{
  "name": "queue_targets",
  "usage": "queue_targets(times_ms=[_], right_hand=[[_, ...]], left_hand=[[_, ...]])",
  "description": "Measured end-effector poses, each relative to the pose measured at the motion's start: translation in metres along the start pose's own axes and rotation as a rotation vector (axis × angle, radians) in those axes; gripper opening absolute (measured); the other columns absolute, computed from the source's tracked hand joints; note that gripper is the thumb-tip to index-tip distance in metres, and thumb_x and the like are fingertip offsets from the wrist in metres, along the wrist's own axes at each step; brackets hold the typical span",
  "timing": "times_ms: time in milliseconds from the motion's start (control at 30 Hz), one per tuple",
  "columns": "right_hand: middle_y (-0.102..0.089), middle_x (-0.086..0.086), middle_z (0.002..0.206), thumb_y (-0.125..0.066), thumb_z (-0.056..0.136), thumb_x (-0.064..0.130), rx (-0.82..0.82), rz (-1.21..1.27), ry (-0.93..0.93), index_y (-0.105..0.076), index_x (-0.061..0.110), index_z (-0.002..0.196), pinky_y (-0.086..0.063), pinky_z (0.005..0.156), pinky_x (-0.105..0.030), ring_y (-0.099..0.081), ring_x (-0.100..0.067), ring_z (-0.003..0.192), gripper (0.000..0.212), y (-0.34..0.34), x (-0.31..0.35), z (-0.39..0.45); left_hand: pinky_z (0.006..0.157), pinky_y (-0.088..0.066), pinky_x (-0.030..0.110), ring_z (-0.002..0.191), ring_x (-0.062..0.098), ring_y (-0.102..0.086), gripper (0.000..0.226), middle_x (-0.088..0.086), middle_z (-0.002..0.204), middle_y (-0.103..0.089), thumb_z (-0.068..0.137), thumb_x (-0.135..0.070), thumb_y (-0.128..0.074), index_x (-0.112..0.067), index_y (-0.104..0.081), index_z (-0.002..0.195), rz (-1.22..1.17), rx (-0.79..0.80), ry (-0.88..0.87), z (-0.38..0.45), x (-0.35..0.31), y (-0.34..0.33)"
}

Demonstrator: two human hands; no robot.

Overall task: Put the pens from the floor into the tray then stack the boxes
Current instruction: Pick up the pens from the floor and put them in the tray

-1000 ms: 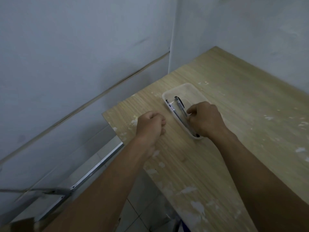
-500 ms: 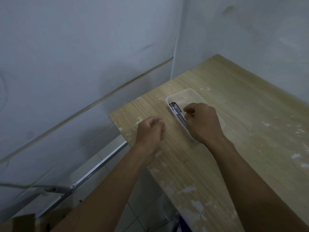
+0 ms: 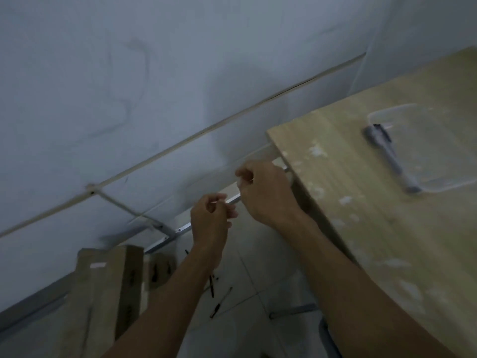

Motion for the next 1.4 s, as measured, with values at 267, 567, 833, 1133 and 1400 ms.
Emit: queue_targets(times_ms=[267,567,833,1133,1400], right_hand=[[-0.068,-0.005,0.108,-0.052,0.089,0.015,0.226,0.061,-0.282,-0.066,0.020,0.107,-0.050,0.076,-0.026,-0.060,-0.017,0.086,0.023,-0.153,-0.039,-0.035],[-0.067,-0.001,0.102,-0.057,0.088,0.017,0.215,0.195,-0.481,-0.066,0.020,0.105,-0.046,0.072,-0.023,-0.060,-0.014,0.086,0.020,-0.264,-0.113,-0.069],[-0.059,0.011,0.086,-0.057,0.088,0.018,0.235,0.240,-0.654,-0.064,0.022,0.107,-0.040,0.057,-0.014,-0.053,0.001,0.072,0.020,-0.350,-0.205,-0.098],[-0.065,-0.006,0.096,-0.066,0.085,0.015,0.171,0.471,-0.978,-0.063,0.016,0.113,-0.053,0.068,-0.028,-0.062,-0.020,0.082,0.028,-0.434,-0.297,-0.118],[-0.063,-0.018,0.124,-0.067,0.086,0.021,0.268,0.375,-1.127,-0.058,0.004,0.123,-0.050,0.097,-0.046,-0.060,-0.033,0.111,0.042,-0.532,-0.388,-0.148]], left_hand=[[0.067,-0.051,0.031,0.076,0.017,-0.066,0.016,0.004,0.086,-0.067,0.095,-0.011,-0.046,-0.014,-0.058,0.104,0.070,0.007,0.229,0.022,0.110,0.087],[0.084,-0.053,0.039,0.092,0.020,-0.063,0.008,0.003,0.095,-0.068,0.092,-0.019,-0.054,-0.025,-0.060,0.091,0.186,0.034,0.284,0.065,0.225,0.111],[0.081,-0.051,0.036,0.091,0.023,-0.062,0.014,0.006,0.097,-0.066,0.091,-0.017,-0.055,-0.017,-0.065,0.100,0.157,0.003,0.452,0.076,0.340,0.108],[0.069,-0.048,0.032,0.073,0.020,-0.056,0.012,0.007,0.084,-0.063,0.094,-0.019,-0.053,-0.018,-0.064,0.088,0.076,-0.007,0.650,0.091,0.439,0.107],[0.075,-0.047,0.031,0.082,0.020,-0.057,0.016,0.009,0.094,-0.065,0.093,-0.010,-0.051,-0.019,-0.063,0.086,0.133,-0.004,0.631,0.119,0.536,0.097]])
Point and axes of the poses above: each hand's wrist, its own z-axis towards the middle knuckle, its own y-axis out of the back of the hand, x = y × z, the point moved 5 cm from there along z, towards the middle knuckle
